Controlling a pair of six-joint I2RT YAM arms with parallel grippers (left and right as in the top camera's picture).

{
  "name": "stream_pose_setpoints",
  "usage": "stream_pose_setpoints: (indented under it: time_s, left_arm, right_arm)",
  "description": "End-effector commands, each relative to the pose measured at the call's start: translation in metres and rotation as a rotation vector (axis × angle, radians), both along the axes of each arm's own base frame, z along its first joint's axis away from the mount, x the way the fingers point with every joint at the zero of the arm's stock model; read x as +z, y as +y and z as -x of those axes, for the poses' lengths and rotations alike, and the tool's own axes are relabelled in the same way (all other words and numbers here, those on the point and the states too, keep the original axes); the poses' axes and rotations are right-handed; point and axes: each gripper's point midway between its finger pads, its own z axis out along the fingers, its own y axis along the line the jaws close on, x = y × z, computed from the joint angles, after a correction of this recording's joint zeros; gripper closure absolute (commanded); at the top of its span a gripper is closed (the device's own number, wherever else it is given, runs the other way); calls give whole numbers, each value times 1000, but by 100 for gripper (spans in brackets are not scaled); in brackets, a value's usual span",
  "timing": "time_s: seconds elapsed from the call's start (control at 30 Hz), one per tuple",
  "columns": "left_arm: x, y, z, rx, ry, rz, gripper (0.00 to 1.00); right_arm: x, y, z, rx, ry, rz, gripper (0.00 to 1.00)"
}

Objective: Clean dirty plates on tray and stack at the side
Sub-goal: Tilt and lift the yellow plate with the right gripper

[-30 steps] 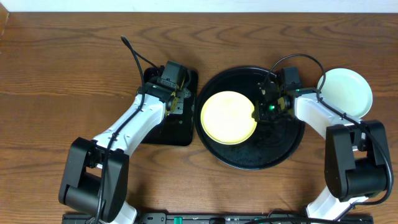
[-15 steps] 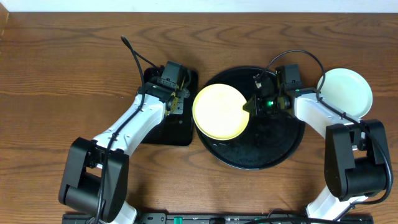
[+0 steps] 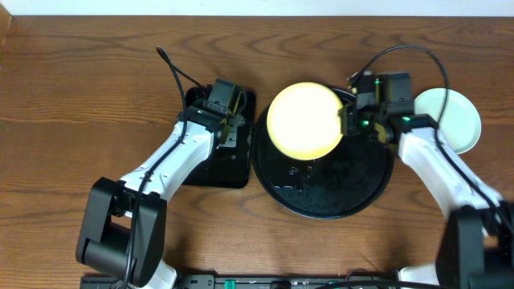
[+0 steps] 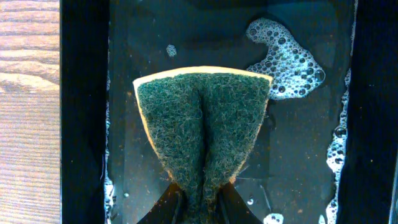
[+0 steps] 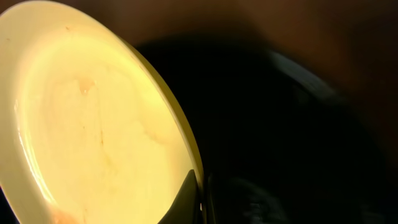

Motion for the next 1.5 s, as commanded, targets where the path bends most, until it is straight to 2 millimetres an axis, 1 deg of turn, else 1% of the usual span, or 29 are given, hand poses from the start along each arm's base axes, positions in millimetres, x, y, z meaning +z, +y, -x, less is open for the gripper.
stream_pose_setpoints:
  time_s: [0.0, 0.07, 0.13, 0.23, 0.4, 0.5, 0.67, 0.73, 0.93, 1.2, 1.33, 1.4, 1.47]
  left_arm:
    - [-1, 5, 0, 2, 3, -16, 85]
    - [-1, 5, 0, 2, 3, -16, 85]
    - [-1, 5, 0, 2, 2, -16, 85]
    - [-1, 5, 0, 2, 2, -16, 85]
    - [-1, 5, 0, 2, 3, -16, 85]
    - [-1, 5, 0, 2, 3, -16, 85]
    - [-1, 5, 0, 2, 2, -16, 85]
    - [-1, 5, 0, 2, 2, -16, 85]
    - [-1, 5, 0, 2, 2, -16, 85]
    - [-1, 5, 0, 2, 2, -16, 85]
    - [-1, 5, 0, 2, 2, -16, 85]
    - [-1, 5, 0, 2, 2, -16, 85]
    - [-1, 5, 0, 2, 2, -16, 85]
  right_arm:
    - [28, -28, -4, -25, -119, 186, 99]
    - [40, -36, -3, -43, -161, 270, 99]
    - [48, -41, -1, -69, -183, 334, 99]
    - [60, -46, 4, -82, -217, 445, 99]
    - [72, -39, 10, -72, -265, 589, 99]
    - [74, -27, 16, -30, -279, 661, 99]
    - [88, -26, 22, -95, -326, 811, 99]
    - [92, -25, 24, -107, -340, 847, 99]
    - [102, -23, 28, -139, -372, 914, 99]
    - [105, -27, 29, -154, -377, 941, 99]
    - [105, -26, 28, -162, -377, 928, 99]
    - [105, -30, 28, -213, -375, 890, 99]
    - [103, -38, 27, -287, -364, 834, 99]
